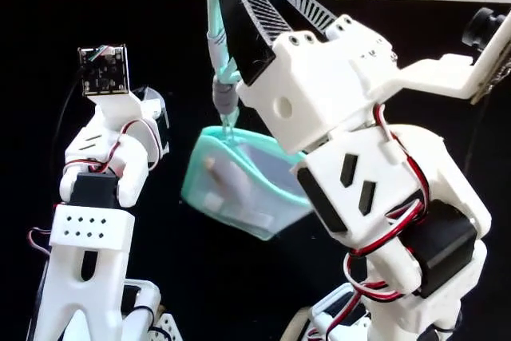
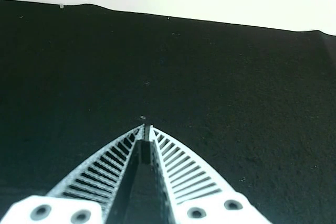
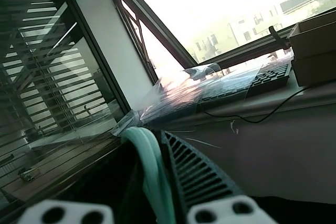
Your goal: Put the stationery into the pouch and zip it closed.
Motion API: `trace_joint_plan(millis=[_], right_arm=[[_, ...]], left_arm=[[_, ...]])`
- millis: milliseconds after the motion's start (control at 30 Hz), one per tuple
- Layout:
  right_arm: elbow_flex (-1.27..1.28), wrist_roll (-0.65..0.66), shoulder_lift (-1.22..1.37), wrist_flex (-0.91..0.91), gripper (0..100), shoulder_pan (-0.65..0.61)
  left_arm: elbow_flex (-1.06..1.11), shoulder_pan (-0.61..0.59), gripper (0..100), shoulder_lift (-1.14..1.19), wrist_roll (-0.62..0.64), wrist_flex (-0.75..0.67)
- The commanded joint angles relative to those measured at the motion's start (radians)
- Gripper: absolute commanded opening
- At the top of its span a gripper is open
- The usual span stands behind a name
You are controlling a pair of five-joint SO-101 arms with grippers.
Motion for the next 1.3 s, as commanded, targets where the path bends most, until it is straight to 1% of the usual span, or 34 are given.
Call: trace_joint_plan(millis=[0, 200, 300, 400, 533, 600, 667, 700, 767, 833, 967, 1067, 1267], right_arm=[[-0.045, -0.006, -0.010, 0.019, 0.5, -0.045], [-0.038, -0.005, -0.010, 0.085, 0.5, -0.061], [-0.036, -0.005, -0.010, 0.160, 0.5, -0.062], [-0.036, -0.009, -0.018, 0.229, 0.5, -0.064], [-0.036, -0.011, -0.019, 0.285, 0.5, -0.064], [-0.036, -0.011, -0.019, 0.315, 0.5, -0.062], [-0.038, -0.011, -0.019, 0.344, 0.5, -0.061], [-0.039, -0.011, -0.019, 0.361, 0.5, -0.059], [-0.042, -0.011, -0.019, 0.381, 0.5, -0.059], [-0.042, -0.011, -0.019, 0.383, 0.5, -0.059], [-0.039, -0.011, -0.019, 0.384, 0.5, -0.059], [-0.041, -0.011, -0.019, 0.417, 0.5, -0.058], [-0.045, -0.011, -0.019, 0.432, 0.5, -0.045]], left_arm=[[0.002, -0.005, 1, -0.016, -0.008, -0.015], [0.024, -0.005, 1, -0.016, -0.008, -0.015], [0.022, -0.008, 1, -0.016, -0.008, -0.015], [0.015, -0.053, 1, -0.016, -0.008, -0.018], [-0.030, -0.150, 1, -0.016, -0.008, -0.014], [-0.059, -0.185, 3, -0.016, -0.008, -0.008], [-0.101, -0.197, 9, -0.016, -0.008, 0.054], [-0.131, -0.197, 12, -0.016, -0.009, 0.106], [-0.200, -0.197, 17, -0.016, -0.054, 0.219], [-0.266, -0.199, 17, -0.016, -0.097, 0.315], [-0.387, -0.202, 17, -0.016, -0.141, 0.453], [-0.492, -0.202, 17, -0.016, -0.199, 0.574], [-0.661, -0.236, 17, -0.015, -0.367, 0.789]])
